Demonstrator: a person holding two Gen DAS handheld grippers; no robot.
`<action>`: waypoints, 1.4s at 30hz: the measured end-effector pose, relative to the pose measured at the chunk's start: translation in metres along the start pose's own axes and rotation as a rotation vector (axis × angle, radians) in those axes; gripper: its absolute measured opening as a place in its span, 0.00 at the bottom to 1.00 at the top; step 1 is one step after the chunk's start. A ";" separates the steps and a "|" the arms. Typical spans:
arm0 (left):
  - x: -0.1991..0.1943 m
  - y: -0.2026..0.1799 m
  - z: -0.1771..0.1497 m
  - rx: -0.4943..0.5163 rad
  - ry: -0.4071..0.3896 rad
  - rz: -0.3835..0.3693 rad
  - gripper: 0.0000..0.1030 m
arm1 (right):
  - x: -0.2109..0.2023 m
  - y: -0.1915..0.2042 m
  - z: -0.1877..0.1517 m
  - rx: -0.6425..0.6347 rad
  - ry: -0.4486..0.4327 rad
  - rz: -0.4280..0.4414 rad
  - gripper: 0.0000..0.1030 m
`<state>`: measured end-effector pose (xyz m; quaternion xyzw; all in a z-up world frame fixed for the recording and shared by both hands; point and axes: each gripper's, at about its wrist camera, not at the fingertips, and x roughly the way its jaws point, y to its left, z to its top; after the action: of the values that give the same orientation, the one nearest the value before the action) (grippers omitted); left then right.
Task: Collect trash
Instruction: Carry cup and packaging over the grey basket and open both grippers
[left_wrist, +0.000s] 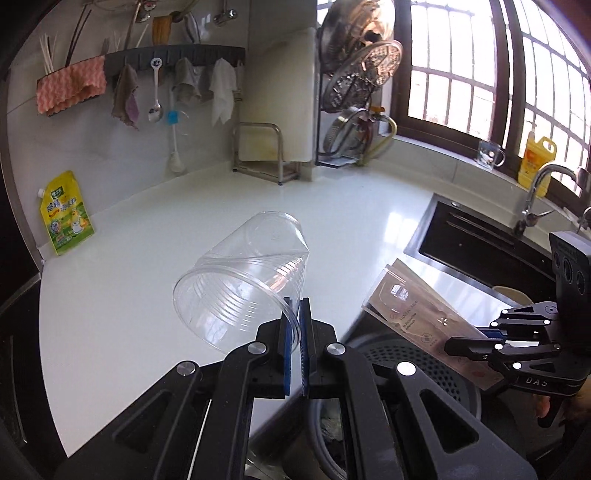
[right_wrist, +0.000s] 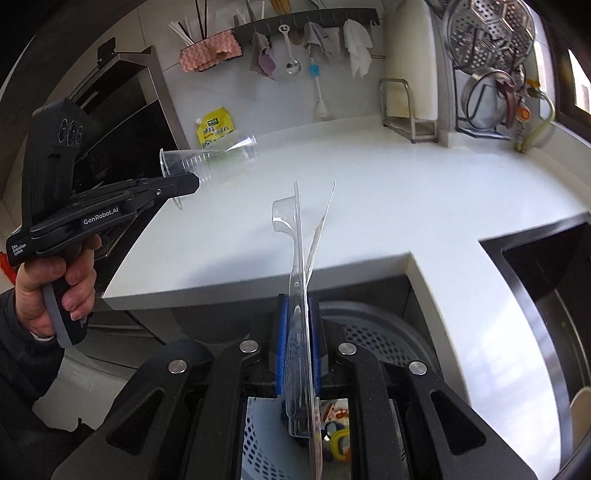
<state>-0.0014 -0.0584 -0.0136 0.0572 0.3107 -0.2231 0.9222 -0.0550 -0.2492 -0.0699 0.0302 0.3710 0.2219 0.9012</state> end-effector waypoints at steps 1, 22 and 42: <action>-0.001 -0.007 -0.004 0.002 0.008 -0.012 0.04 | -0.004 0.000 -0.009 0.015 -0.003 -0.002 0.10; 0.020 -0.081 -0.056 0.079 0.130 -0.168 0.04 | -0.002 -0.020 -0.085 0.278 0.027 -0.054 0.10; 0.040 -0.084 -0.069 0.079 0.193 -0.185 0.04 | 0.024 -0.028 -0.088 0.337 0.055 -0.065 0.10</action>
<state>-0.0482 -0.1322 -0.0899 0.0858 0.3930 -0.3126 0.8605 -0.0898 -0.2743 -0.1553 0.1625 0.4284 0.1281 0.8796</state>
